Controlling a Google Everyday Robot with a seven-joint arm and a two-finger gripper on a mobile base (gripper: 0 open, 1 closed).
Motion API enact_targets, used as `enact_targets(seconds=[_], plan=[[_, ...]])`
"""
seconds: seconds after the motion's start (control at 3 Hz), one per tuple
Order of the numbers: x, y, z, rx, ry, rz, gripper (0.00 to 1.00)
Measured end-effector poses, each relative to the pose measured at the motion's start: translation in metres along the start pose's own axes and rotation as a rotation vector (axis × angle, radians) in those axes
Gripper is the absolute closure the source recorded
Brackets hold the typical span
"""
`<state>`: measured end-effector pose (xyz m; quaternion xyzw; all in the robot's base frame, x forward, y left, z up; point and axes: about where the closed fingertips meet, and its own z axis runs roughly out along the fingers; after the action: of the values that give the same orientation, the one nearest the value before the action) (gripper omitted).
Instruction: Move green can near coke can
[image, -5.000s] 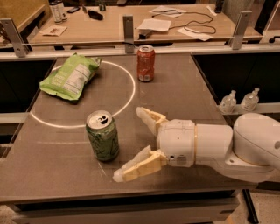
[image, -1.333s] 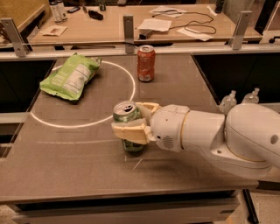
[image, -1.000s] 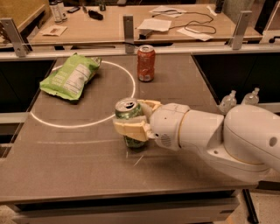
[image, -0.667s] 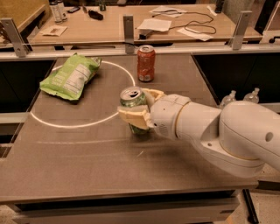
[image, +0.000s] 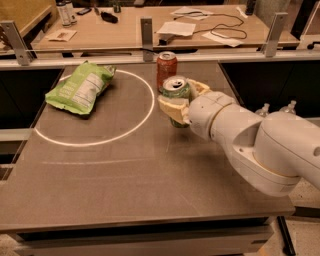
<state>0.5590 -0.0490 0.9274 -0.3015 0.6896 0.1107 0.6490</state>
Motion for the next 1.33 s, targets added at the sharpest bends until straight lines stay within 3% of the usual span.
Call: enact_targets(seconds=[0.33,0.67,1.0,1.33], plan=[[0.005,-0.027,0.002,0.059,-0.072,0.014,1.0],[0.011,-0.037,0.008,0.062,-0.11,0.022,1.0],[0.024,-0.043,0.014,0.05,-0.104,0.024,1.0],[0.037,-0.049,0.02,0.054,-0.059,0.035,1.0]])
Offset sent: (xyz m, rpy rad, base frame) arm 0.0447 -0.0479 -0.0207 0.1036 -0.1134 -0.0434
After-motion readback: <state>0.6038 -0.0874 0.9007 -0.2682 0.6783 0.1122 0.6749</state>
